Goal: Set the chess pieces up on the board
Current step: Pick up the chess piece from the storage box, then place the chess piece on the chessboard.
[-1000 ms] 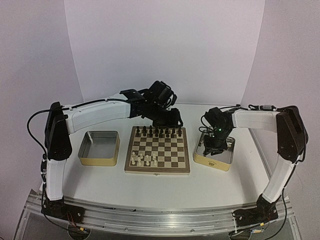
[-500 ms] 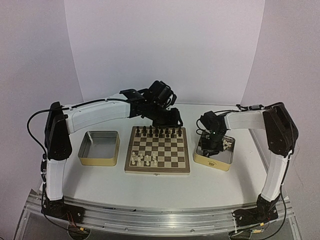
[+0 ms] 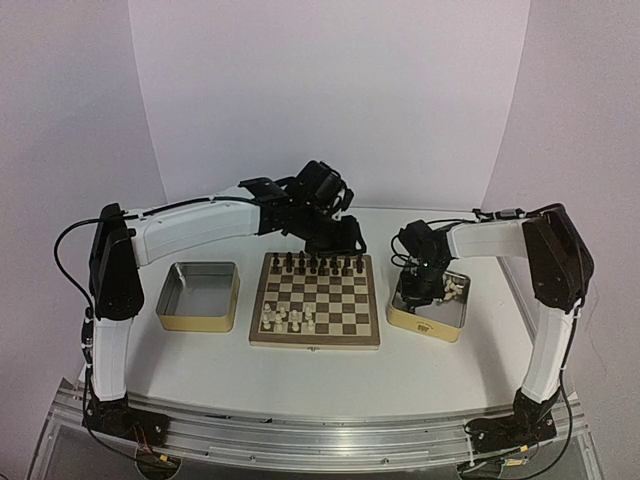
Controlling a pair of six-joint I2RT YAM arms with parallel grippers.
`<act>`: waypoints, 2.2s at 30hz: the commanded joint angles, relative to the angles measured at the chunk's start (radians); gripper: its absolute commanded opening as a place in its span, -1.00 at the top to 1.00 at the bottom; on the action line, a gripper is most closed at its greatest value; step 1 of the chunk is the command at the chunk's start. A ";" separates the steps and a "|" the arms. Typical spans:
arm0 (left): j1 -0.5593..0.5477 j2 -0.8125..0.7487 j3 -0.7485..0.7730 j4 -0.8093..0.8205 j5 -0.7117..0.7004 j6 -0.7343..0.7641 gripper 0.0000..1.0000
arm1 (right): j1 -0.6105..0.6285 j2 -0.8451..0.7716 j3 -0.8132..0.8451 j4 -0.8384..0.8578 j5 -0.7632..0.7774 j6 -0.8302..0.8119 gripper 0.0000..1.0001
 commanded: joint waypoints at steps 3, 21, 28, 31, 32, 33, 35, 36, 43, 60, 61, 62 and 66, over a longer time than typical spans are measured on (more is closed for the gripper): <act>0.047 -0.022 0.002 0.036 0.099 -0.057 0.21 | -0.017 -0.102 -0.003 0.005 -0.032 -0.047 0.95; 0.170 -0.067 -0.140 0.153 0.336 -0.217 0.18 | -0.055 -0.264 0.056 -0.045 -0.434 -0.274 0.94; 0.174 0.018 -0.080 0.191 0.549 -0.226 0.07 | -0.056 -0.301 0.043 -0.038 -0.470 -0.339 0.93; 0.174 0.068 -0.057 0.214 0.622 -0.233 0.06 | -0.061 -0.309 -0.007 -0.040 -0.382 -0.388 0.93; 0.173 0.086 -0.052 0.226 0.651 -0.239 0.06 | -0.062 -0.315 -0.028 -0.040 -0.351 -0.405 0.92; 0.173 0.102 -0.045 0.233 0.680 -0.247 0.06 | -0.066 -0.321 -0.047 -0.039 -0.330 -0.421 0.93; 0.165 0.149 -0.013 0.241 0.740 -0.258 0.05 | -0.076 -0.333 -0.071 -0.038 -0.307 -0.446 0.93; 0.158 0.172 0.008 0.242 0.764 -0.260 0.04 | -0.083 -0.339 -0.079 -0.038 -0.302 -0.458 0.93; 0.129 0.337 0.198 0.245 0.851 -0.293 0.01 | -0.096 -0.384 -0.142 0.003 -0.316 -0.587 0.95; 0.129 0.405 0.209 0.490 0.962 -0.472 -0.06 | -0.111 -0.454 -0.157 0.074 -0.589 -0.650 0.91; 0.129 0.409 0.212 0.490 0.963 -0.474 -0.07 | -0.111 -0.452 -0.153 0.074 -0.602 -0.650 0.91; 0.129 0.411 0.213 0.490 0.963 -0.475 -0.07 | -0.111 -0.450 -0.149 0.074 -0.614 -0.649 0.91; 0.126 0.420 0.224 0.479 0.962 -0.478 -0.06 | -0.110 -0.439 -0.129 0.073 -0.645 -0.643 0.91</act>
